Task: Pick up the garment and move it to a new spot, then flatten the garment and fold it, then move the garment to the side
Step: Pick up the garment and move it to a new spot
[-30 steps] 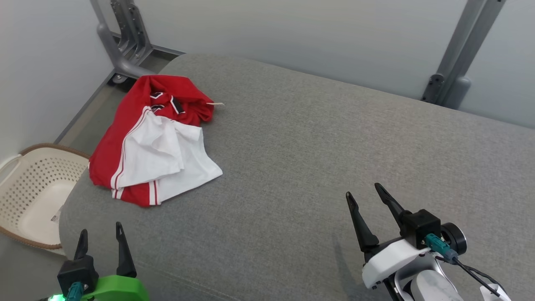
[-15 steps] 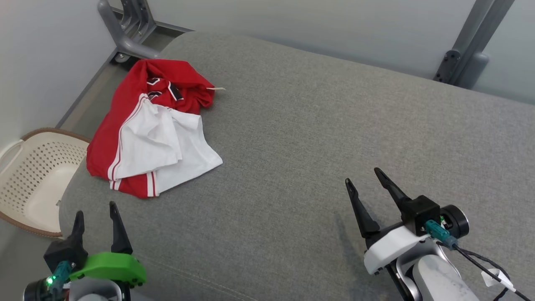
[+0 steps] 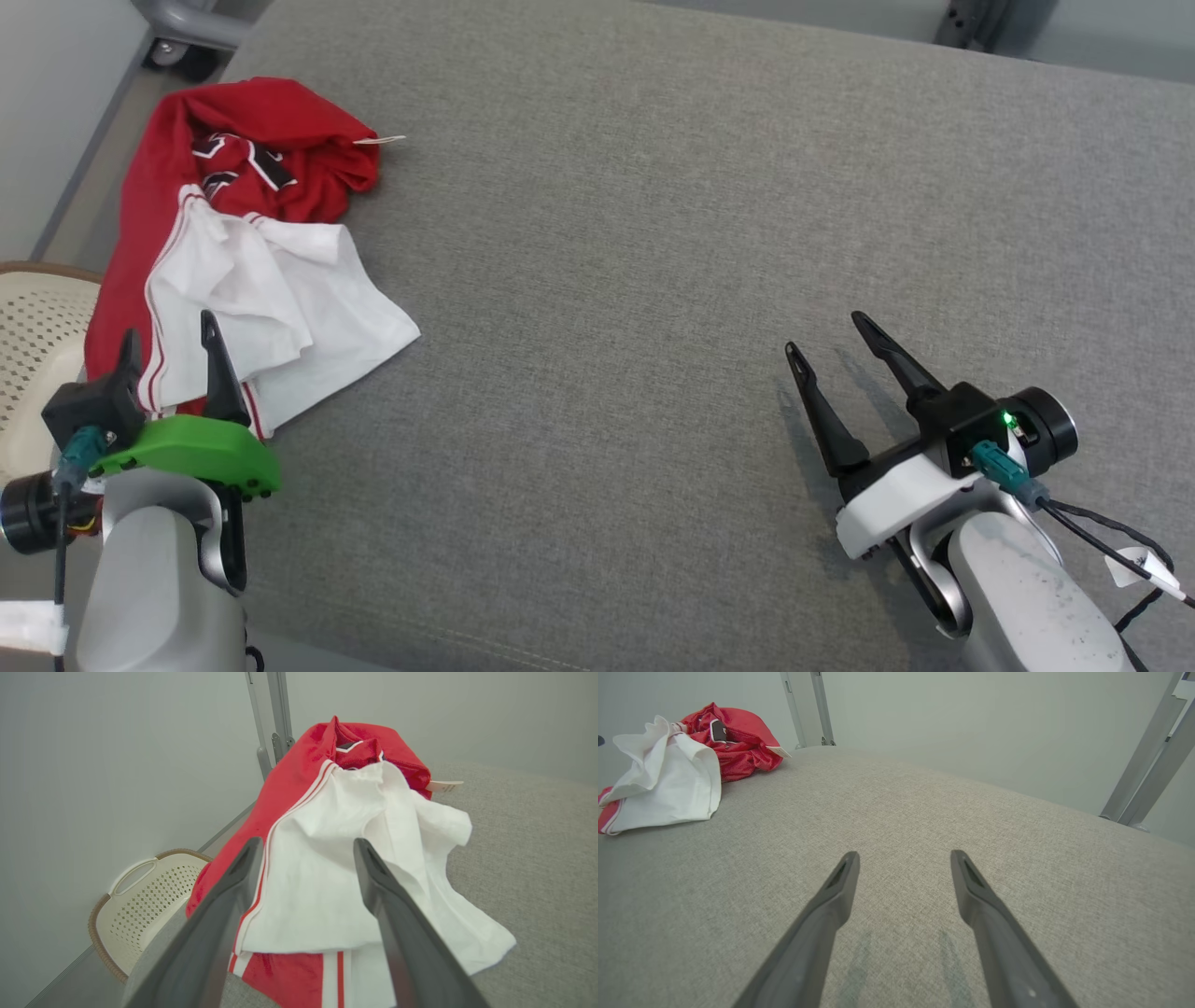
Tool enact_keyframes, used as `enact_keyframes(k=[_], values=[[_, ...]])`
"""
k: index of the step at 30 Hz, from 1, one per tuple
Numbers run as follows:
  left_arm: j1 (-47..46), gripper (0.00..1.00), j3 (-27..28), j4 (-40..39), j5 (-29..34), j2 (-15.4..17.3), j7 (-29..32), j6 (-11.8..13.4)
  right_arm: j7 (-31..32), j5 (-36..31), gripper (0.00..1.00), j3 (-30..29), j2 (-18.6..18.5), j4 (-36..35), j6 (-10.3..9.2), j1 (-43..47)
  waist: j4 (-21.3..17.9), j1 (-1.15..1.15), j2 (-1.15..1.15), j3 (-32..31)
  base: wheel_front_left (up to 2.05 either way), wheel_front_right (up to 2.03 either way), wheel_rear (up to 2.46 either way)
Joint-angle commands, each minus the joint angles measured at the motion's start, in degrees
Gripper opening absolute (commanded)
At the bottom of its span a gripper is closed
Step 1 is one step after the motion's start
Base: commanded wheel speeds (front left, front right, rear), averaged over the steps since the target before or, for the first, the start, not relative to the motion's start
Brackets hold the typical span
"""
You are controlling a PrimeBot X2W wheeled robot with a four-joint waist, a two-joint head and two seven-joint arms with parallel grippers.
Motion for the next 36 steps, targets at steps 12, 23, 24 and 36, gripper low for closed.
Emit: enact_keyframes(k=[12,23,24,36], values=[[-9.7,1.00,1.8,9.6,2.7,2.8,0.0,2.5,-0.2,0.5,1.00,-0.4,-1.1,-0.4,0.01,-2.1,-6.2,0.00,0.00,6.3,0.00,0.00,0.00],[-11.5,0.00,2.7,8.9,3.2,3.4,0.0,3.1,-0.2,1.2,1.00,-0.9,0.2,0.3,0.01,-2.1,-7.6,0.00,0.00,5.1,0.00,0.00,0.00],[-11.6,0.00,2.7,7.9,3.3,3.4,0.0,3.0,-0.2,1.3,1.00,-1.0,0.3,0.4,0.01,-2.0,-7.6,0.00,0.00,4.8,0.00,0.00,0.00],[-12.2,0.00,-1.6,-5.1,5.8,2.2,0.0,-1.3,-0.2,2.2,1.00,-2.3,3.9,1.4,0.01,0.2,-10.4,0.00,0.00,-0.5,0.00,0.00,0.00]])
